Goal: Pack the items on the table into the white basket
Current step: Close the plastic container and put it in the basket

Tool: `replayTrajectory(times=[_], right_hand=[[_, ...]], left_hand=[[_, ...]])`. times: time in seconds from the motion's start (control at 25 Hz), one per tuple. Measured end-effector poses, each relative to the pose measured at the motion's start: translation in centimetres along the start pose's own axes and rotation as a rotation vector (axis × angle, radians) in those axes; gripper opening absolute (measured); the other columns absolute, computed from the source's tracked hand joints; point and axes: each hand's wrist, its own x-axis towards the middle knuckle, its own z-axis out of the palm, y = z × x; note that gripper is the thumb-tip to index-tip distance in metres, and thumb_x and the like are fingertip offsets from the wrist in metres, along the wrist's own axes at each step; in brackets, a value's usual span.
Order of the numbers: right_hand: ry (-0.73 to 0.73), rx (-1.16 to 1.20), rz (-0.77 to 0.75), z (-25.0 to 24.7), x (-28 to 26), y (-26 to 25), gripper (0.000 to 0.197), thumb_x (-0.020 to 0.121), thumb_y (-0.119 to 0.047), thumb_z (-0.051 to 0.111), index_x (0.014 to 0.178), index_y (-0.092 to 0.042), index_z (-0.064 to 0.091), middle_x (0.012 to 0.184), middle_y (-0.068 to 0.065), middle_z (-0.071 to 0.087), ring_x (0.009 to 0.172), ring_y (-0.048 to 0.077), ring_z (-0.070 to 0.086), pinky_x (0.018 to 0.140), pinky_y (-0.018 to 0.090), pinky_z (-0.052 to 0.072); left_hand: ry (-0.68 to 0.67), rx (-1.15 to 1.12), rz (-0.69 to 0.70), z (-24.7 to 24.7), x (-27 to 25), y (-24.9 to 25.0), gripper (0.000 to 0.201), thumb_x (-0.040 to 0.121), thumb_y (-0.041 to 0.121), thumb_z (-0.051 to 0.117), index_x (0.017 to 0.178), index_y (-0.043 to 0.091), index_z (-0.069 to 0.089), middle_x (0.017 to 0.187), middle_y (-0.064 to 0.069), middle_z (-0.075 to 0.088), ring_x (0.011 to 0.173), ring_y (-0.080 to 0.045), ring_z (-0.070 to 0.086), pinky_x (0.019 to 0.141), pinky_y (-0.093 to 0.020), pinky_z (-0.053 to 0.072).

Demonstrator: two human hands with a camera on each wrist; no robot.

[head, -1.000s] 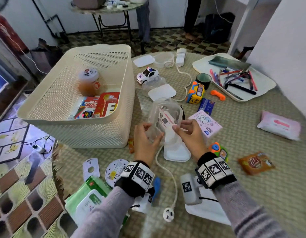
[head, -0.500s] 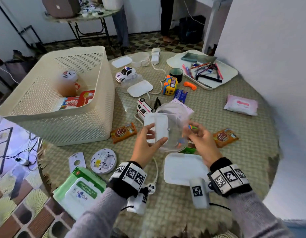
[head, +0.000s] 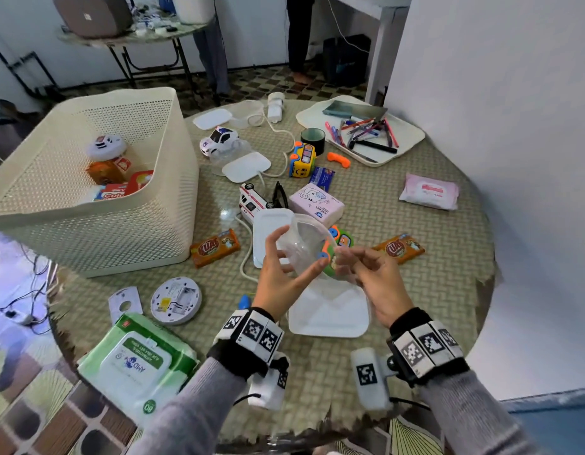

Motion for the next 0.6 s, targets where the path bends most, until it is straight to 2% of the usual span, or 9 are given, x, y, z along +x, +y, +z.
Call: replayTrajectory(times=[0.08, 0.16, 0.2, 0.28, 0.36, 0.4, 0.48, 0.56, 0.6], right_hand=[[0.019, -0.063, 0.036, -0.8, 0.0, 0.3, 0.018, 0.091, -0.02, 0.059, 0.102, -0.009, 0.068, 0.081, -0.005, 0.073, 0.072, 0.006, 0.066, 0.063, 0.022, 0.051], [-0.04, -0.083, 0.146, -1.5, -0.1, 0.5, 0.036, 0.089, -0.042, 0.055, 0.112, -0.016, 0.065, 0.104, 0.002, 0.072, 0.089, 0.017, 0.067, 0.074, 0.032, 0.054], [-0.093, -0.048, 0.207, -1.7, -0.2, 0.5, 0.041, 0.09, -0.047, 0.051, 0.115, -0.016, 0.063, 0.11, 0.006, 0.071, 0.095, 0.024, 0.068, 0.082, 0.038, 0.054], [-0.164, -0.016, 0.245, -1.9, -0.7, 0.6, 0.041, 0.092, -0.046, 0.046, 0.114, -0.016, 0.062, 0.11, 0.009, 0.07, 0.096, 0.025, 0.069, 0.086, 0.039, 0.054], [-0.138, -0.028, 0.212, -2.1, -1.0, 0.8, 0.041, 0.084, -0.046, 0.055, 0.112, -0.016, 0.062, 0.104, 0.008, 0.071, 0.084, 0.016, 0.07, 0.079, 0.034, 0.054], [-0.096, -0.014, 0.196, -2.3, -1.1, 1.1, 0.045, 0.081, -0.045, 0.061, 0.114, -0.014, 0.06, 0.103, 0.008, 0.071, 0.079, 0.012, 0.07, 0.075, 0.031, 0.053], [-0.019, 0.038, 0.227, -3.0, -1.0, 1.4, 0.045, 0.086, -0.033, 0.064, 0.122, -0.009, 0.054, 0.108, 0.009, 0.068, 0.076, 0.01, 0.07, 0.068, 0.025, 0.055], [0.025, 0.098, 0.29, -3.9, -1.0, 1.9, 0.047, 0.092, -0.017, 0.059, 0.134, -0.004, 0.044, 0.115, 0.011, 0.064, 0.079, 0.012, 0.069, 0.065, 0.024, 0.055], [0.057, 0.106, 0.314, -4.5, -1.0, 2.1, 0.055, 0.092, -0.012, 0.059, 0.14, -0.001, 0.036, 0.118, 0.012, 0.062, 0.083, 0.014, 0.067, 0.068, 0.026, 0.055]], left_hand=[[0.048, -0.057, 0.01, 0.0, 0.0, 0.0, 0.081, 0.071, 0.023, 0.081, 0.134, 0.029, 0.031, 0.117, -0.002, 0.05, 0.091, -0.015, 0.068, 0.068, -0.021, 0.056], [0.065, -0.138, 0.015, -0.2, 0.1, 0.0, 0.079, 0.07, 0.02, 0.08, 0.131, 0.031, 0.03, 0.121, -0.008, 0.048, 0.095, -0.021, 0.067, 0.069, -0.02, 0.055], [0.051, -0.158, 0.004, -0.2, 0.2, -0.1, 0.078, 0.069, 0.021, 0.08, 0.129, 0.033, 0.031, 0.123, -0.01, 0.047, 0.098, -0.023, 0.067, 0.071, -0.023, 0.056], [0.006, -0.149, -0.017, -0.2, 0.1, -0.1, 0.075, 0.064, 0.027, 0.083, 0.121, 0.036, 0.035, 0.127, -0.014, 0.048, 0.108, -0.025, 0.063, 0.079, -0.035, 0.058], [-0.001, -0.01, -0.039, -0.5, 0.2, -0.8, 0.075, 0.058, 0.045, 0.087, 0.113, 0.039, 0.038, 0.132, -0.006, 0.047, 0.119, -0.022, 0.056, 0.089, -0.043, 0.054], [-0.006, 0.067, -0.041, -0.8, 0.3, -1.0, 0.077, 0.054, 0.052, 0.086, 0.114, 0.038, 0.039, 0.132, 0.001, 0.047, 0.123, -0.018, 0.052, 0.095, -0.041, 0.05], [-0.045, 0.135, -0.053, -1.5, 0.3, -1.2, 0.084, 0.053, 0.052, 0.086, 0.122, 0.028, 0.044, 0.132, 0.011, 0.048, 0.127, -0.007, 0.046, 0.102, -0.032, 0.042], [-0.169, 0.125, -0.115, -1.9, 0.1, -1.0, 0.082, 0.064, 0.042, 0.084, 0.132, 0.023, 0.042, 0.132, 0.015, 0.048, 0.126, 0.0, 0.044, 0.103, -0.024, 0.036], [-0.233, 0.101, -0.162, -2.0, -0.2, -0.6, 0.068, 0.076, 0.034, 0.077, 0.132, 0.025, 0.04, 0.127, 0.018, 0.05, 0.122, 0.004, 0.046, 0.099, -0.018, 0.037]])
